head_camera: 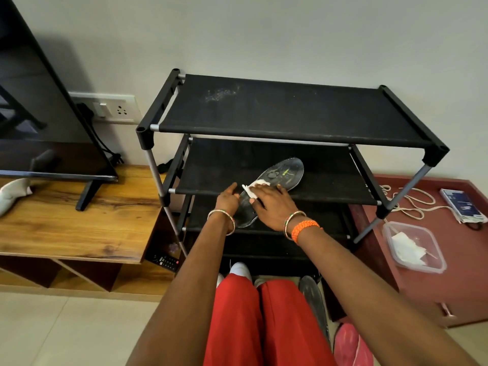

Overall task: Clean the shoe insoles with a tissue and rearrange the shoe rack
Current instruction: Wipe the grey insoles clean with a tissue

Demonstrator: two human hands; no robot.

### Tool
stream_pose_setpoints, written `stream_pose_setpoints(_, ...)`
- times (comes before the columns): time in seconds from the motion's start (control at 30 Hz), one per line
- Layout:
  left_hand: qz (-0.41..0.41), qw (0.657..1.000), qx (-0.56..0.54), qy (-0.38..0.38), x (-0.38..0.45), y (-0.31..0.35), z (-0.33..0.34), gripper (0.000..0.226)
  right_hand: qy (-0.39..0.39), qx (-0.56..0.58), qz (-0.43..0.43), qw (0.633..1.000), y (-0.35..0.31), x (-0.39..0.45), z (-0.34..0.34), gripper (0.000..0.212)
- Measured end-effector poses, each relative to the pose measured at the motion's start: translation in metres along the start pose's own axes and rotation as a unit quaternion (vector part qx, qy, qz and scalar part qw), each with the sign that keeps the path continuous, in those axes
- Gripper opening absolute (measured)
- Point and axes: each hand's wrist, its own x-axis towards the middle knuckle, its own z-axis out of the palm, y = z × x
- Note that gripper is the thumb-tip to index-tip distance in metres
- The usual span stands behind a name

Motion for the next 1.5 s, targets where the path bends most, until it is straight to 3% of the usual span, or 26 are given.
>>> stream_pose_setpoints(0.1, -0.044, 0.973, -0.226, -0.006, -0.012, -0.013, 0.000, 0.047, 0.028, 0.008, -0.044, 0.999, -0.014, -0.023, 0.005, 0.044)
stream_pose_setpoints(0.23, -0.055, 0.953, -0.296, -0.036, -0.035, -0.031, 0.001, 0.050, 0.078, 0.091, -0.046, 0.992, -0.026, -0.046, 0.010, 0.048)
stream_pose_setpoints(0.33, -0.090, 0.924, -0.361, -0.091, -0.061, -0.052, -0.007, 0.071, 0.112, 0.187, -0.037, 0.975, -0.034, -0.062, 0.014, 0.031)
stream_pose_setpoints(0.43, -0.099, 0.882, -0.438, -0.144, -0.077, -0.078, -0.016, 0.083, 0.089, 0.233, -0.059, 0.967, -0.044, -0.081, 0.026, 0.012)
stream_pose_setpoints(0.5, -0.095, 0.858, -0.475, -0.168, -0.078, -0.094, -0.018, 0.087, 0.059, 0.230, -0.058, 0.970, -0.047, -0.092, 0.034, 0.015)
stream_pose_setpoints(0.67, -0.080, 0.858, -0.479, -0.165, -0.079, -0.104, -0.017, 0.076, 0.055, 0.126, -0.046, 0.989, -0.065, -0.108, 0.036, 0.032)
stream_pose_setpoints(0.83, -0.098, 0.832, -0.516, -0.180, -0.092, -0.105, -0.003, 0.061, 0.008, -0.001, -0.011, 1.000, -0.070, -0.097, 0.032, 0.046)
stream_pose_setpoints(1.0, -0.094, 0.830, -0.517, -0.186, -0.100, -0.107, -0.002, 0.053, 0.017, -0.012, -0.034, 0.999, -0.073, -0.095, 0.030, 0.049)
stream_pose_setpoints(1.1, -0.121, 0.818, -0.532, -0.182, -0.098, -0.110, -0.005, 0.067, 0.003, 0.018, -0.105, 0.994, -0.077, -0.123, 0.039, 0.051)
stream_pose_setpoints(1.23, -0.121, 0.816, -0.533, -0.186, -0.100, -0.108, -0.001, 0.075, 0.014, -0.006, -0.134, 0.991, -0.059, -0.123, 0.033, 0.052)
stream_pose_setpoints(1.43, -0.125, 0.823, -0.513, -0.209, -0.105, -0.104, 0.004, 0.059, 0.048, -0.039, -0.057, 0.996, -0.055, -0.092, 0.013, 0.051)
stream_pose_setpoints(1.5, -0.124, 0.819, -0.519, -0.211, -0.104, -0.105, 0.002, 0.054, 0.046, -0.039, -0.077, 0.995, -0.062, -0.103, 0.023, 0.047)
